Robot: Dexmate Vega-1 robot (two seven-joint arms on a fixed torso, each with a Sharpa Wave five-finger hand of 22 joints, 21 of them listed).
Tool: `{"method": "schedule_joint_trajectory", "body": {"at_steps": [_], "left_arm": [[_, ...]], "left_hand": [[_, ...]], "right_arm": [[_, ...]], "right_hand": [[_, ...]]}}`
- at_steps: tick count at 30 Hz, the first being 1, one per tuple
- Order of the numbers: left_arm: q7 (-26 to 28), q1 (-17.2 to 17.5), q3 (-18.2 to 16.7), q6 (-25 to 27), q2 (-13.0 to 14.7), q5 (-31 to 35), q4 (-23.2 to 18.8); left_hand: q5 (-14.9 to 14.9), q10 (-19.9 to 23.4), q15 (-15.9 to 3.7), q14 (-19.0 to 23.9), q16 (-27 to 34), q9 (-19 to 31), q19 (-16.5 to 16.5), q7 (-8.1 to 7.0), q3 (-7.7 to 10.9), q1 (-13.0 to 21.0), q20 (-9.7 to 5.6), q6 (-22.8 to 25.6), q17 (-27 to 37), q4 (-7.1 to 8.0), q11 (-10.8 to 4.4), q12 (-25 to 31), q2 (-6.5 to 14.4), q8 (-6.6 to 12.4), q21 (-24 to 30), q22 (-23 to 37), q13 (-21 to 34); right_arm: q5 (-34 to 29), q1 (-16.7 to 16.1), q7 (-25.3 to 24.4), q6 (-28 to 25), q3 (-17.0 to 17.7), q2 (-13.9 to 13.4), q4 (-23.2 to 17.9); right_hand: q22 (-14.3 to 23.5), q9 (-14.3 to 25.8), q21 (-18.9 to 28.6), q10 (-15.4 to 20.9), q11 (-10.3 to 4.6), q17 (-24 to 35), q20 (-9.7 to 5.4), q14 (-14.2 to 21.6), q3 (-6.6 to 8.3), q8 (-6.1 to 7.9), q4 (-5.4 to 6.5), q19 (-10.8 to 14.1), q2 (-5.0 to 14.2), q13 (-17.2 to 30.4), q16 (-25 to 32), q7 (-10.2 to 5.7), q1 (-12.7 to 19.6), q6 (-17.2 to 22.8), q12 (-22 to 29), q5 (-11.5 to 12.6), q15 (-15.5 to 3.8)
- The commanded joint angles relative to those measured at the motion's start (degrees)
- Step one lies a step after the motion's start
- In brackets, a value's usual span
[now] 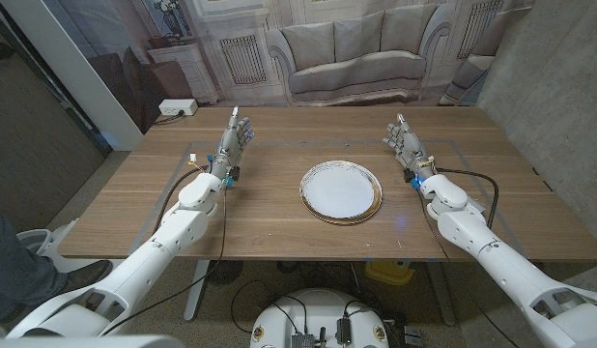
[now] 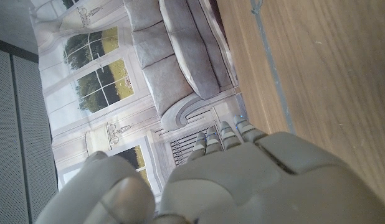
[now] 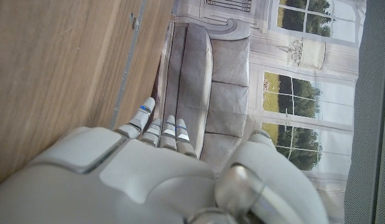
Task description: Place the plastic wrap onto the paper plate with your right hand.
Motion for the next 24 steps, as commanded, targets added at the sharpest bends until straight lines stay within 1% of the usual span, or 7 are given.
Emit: {"method": "schedule_joint_trajectory", "body": {"at_steps": [1,6,9,11,14,18,24], "left_arm": [[0.0,-0.15,-0.21,-1.49,-1.43,-0.65,-0.51],[-0.84,-0.43,0.04,-1.86,-1.64,-0.73,-0.05],[-1.18,-0.62,0.31,-1.96,-1.75,-0.56,0.31],[-1.25,-0.91,0.5,-3.45,-2.61,-0.12,1.7],[-1.65,-1.1,0.73,-4.06,-3.16,-0.12,2.64],[-1.79,-1.18,0.97,-4.03,-3.31,-0.01,2.84],[-1.53,-0.96,1.08,-3.77,-2.83,0.45,1.72]], "left_hand": [[0.51,0.32,0.26,-0.22,0.32,0.23,-0.25,0.43,0.16,0.58,-0.66,0.14,0.18,0.29,-0.06,0.42,0.39,0.38,0.23,0.17,0.17],[0.66,0.62,0.56,0.05,0.37,0.24,0.01,0.53,0.24,0.88,-0.64,0.36,0.17,0.17,0.35,0.51,0.76,0.4,0.22,0.17,0.1],[0.73,0.69,0.61,0.16,0.38,0.24,0.16,0.59,0.29,1.07,-0.64,0.53,0.16,0.1,0.22,0.52,0.95,0.43,0.22,0.16,0.07],[0.88,1.15,0.99,0.71,0.52,0.24,0.68,0.54,0.4,1.49,0.07,0.87,0.15,-0.06,-0.04,0.67,1.35,0.49,0.31,0.16,0.02],[1.0,1.51,0.8,1.24,0.65,0.25,1.26,0.44,0.51,1.87,0.0,1.42,0.15,-0.21,-0.1,0.77,1.7,0.64,0.42,0.16,-0.02],[1.09,1.73,0.72,1.44,0.66,0.25,1.6,0.35,0.6,2.18,-0.04,1.62,0.15,-0.33,-0.37,0.82,1.97,0.66,0.47,0.15,-0.04],[1.21,1.99,0.29,2.14,0.8,0.26,2.19,0.11,0.72,2.71,-0.1,1.88,0.13,-0.54,-0.64,0.85,2.33,0.66,0.54,0.14,-0.08]], "right_arm": [[0.54,-0.3,1.47,1.24,0.19,0.01,0.63],[0.42,-0.9,1.3,1.49,0.24,-0.22,-0.1],[1.17,-1.62,1.35,1.46,0.6,-0.26,-0.97],[1.26,-2.18,1.42,2.06,0.74,-0.24,-1.38],[1.17,-3.02,1.09,2.65,0.95,-0.43,-2.31],[1.09,-3.92,0.68,2.72,1.23,-1.01,-3.72],[0.27,-5.27,-0.77,2.49,1.59,-2.14,-5.97]], "right_hand": [[0.25,0.09,0.17,0.88,0.03,0.07,-2.04,0.58,0.25,0.31,0.14,0.9,0.06,0.2,0.36,-0.11,0.46,1.03,0.51,0.44,0.3],[0.26,0.09,0.04,1.08,0.0,0.03,-2.06,0.98,0.31,0.39,0.05,1.27,0.22,0.13,0.45,-0.25,0.6,1.35,0.57,0.48,0.34],[0.27,0.09,-0.04,1.37,0.0,0.0,-2.13,1.14,0.41,0.48,-0.03,1.51,0.42,0.09,0.46,-0.22,0.76,1.66,0.67,0.52,0.32],[0.27,0.08,-0.11,1.6,-0.05,-0.02,-2.13,1.22,0.48,0.49,-0.09,1.61,0.53,0.07,0.46,-0.23,0.88,1.75,0.75,0.54,0.34],[0.28,0.08,-0.19,1.63,-0.06,-0.06,-2.15,1.3,0.56,0.48,-0.2,1.8,0.66,0.04,0.45,-0.34,1.07,1.79,0.75,0.56,0.32],[0.28,0.08,-0.34,2.01,0.11,-0.08,-2.11,1.6,0.61,0.57,-0.3,1.96,0.76,0.0,0.5,-0.42,1.21,2.15,0.88,0.56,0.09],[0.29,0.08,-0.45,2.17,-0.01,-0.09,-2.07,1.78,0.63,0.59,-0.39,2.26,0.82,-0.04,0.5,-0.5,1.33,2.34,0.92,0.56,0.13]]}}
